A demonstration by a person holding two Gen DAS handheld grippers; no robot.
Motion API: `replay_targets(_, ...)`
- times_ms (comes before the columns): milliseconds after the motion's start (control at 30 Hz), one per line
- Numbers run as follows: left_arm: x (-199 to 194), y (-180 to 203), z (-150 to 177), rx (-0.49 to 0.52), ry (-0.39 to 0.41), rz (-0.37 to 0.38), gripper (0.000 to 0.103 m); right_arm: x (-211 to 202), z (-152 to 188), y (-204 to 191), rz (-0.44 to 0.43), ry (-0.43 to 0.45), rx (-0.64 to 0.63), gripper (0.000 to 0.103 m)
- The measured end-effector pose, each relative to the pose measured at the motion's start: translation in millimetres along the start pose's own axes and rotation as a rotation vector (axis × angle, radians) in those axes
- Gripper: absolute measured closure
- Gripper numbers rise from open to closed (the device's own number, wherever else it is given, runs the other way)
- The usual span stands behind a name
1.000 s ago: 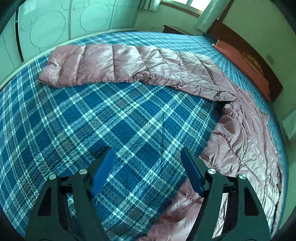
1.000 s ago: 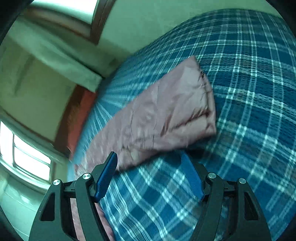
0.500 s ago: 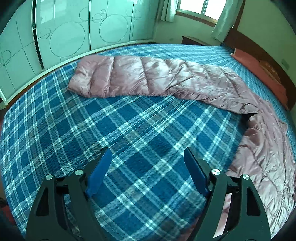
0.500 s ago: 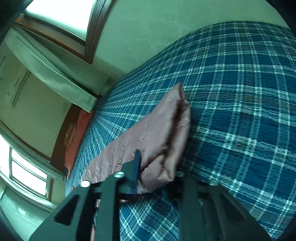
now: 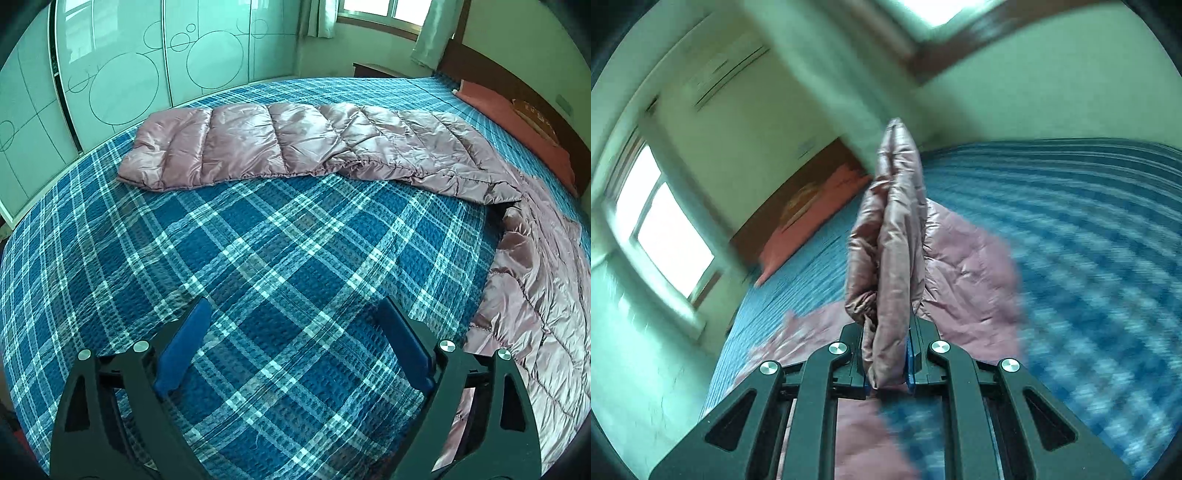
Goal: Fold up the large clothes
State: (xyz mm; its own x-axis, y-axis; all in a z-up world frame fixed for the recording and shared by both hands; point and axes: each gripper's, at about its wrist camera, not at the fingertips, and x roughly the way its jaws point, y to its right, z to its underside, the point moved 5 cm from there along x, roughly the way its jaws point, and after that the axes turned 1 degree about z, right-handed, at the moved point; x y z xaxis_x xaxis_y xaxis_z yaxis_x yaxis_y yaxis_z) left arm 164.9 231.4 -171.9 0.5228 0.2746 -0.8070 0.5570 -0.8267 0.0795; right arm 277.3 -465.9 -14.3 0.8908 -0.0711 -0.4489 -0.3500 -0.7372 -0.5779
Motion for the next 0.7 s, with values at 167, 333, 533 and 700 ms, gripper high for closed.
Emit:
replay_targets(167,3.5,6.0,2.2,0.024,0.006,-0.009,0.004,53.8,35.1,-91.9,-0.096,-0.094,-0.115,0.090)
replay_targets(333,6.3,12.9,3.9,0.049,0.007,-0.030,0.002,106.6,83.2,-156.5,-0.165,-0.221,-0.187,0.090)
replay_targets(533,8.5,14.5,4.1,0.048,0.014,-0.028,0.002,152.2,139.0,-208.5,-0.207,-0.332,-0.276,0.090)
replay_targets(700,6.7,11.3,4.2,0.047,0.015,-0.026,0.002,153.6,197.2,-233.7,-0.227,-0.409,-0.351,0.090)
